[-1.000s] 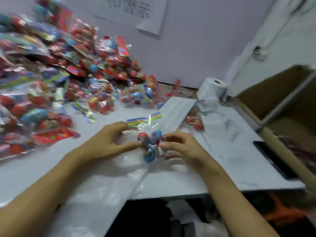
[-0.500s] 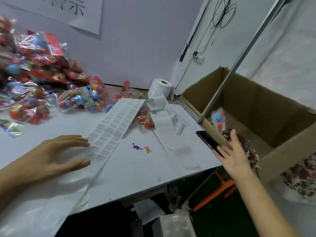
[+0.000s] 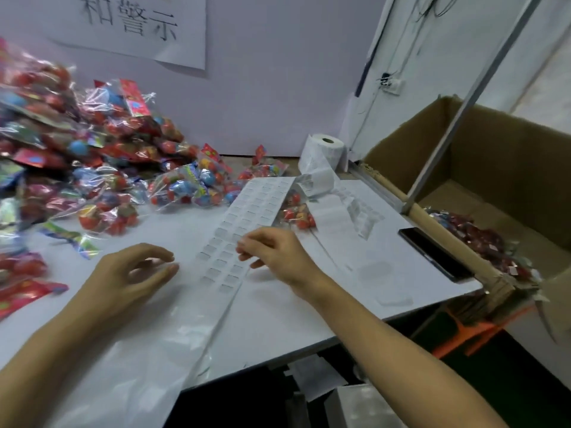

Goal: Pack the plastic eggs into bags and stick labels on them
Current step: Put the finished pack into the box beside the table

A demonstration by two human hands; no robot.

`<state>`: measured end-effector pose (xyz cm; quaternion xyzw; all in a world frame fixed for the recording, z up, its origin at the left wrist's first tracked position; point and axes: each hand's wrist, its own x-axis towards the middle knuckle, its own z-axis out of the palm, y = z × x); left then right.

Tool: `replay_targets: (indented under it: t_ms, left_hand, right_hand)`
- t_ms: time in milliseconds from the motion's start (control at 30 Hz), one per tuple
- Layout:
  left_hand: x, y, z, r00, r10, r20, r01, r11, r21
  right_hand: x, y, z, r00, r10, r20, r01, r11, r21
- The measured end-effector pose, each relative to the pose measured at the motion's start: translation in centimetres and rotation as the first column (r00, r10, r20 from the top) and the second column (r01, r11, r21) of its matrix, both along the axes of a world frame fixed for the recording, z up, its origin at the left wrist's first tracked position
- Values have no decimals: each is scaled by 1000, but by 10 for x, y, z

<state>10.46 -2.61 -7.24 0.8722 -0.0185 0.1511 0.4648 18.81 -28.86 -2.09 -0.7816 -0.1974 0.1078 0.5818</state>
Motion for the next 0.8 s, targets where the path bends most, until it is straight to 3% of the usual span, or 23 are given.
replay_targets:
  t_ms: [167, 333, 500, 667, 800]
  left_hand:
    - [-3, 3, 17, 985, 170, 23, -168, 984, -55]
    - [0, 12, 16, 949, 293, 113, -292, 956, -23]
    - [3, 15, 12, 893, 388, 227, -428, 889, 162]
    - [8, 18, 0, 896, 443, -27, -401, 833, 383]
    - [5, 18, 2, 911, 413, -7, -383, 851, 360]
  right_hand:
    - [1, 90, -1, 984, 176, 18, -175, 984, -5]
    - [7, 139, -7, 963, 255, -83, -248, 965, 89]
    - [13, 149, -35, 989, 110, -96, -86, 970, 227]
    - [18, 144, -43, 979, 144, -144, -94, 948, 304]
    - [16, 144, -38, 977, 102, -185, -29, 932, 361]
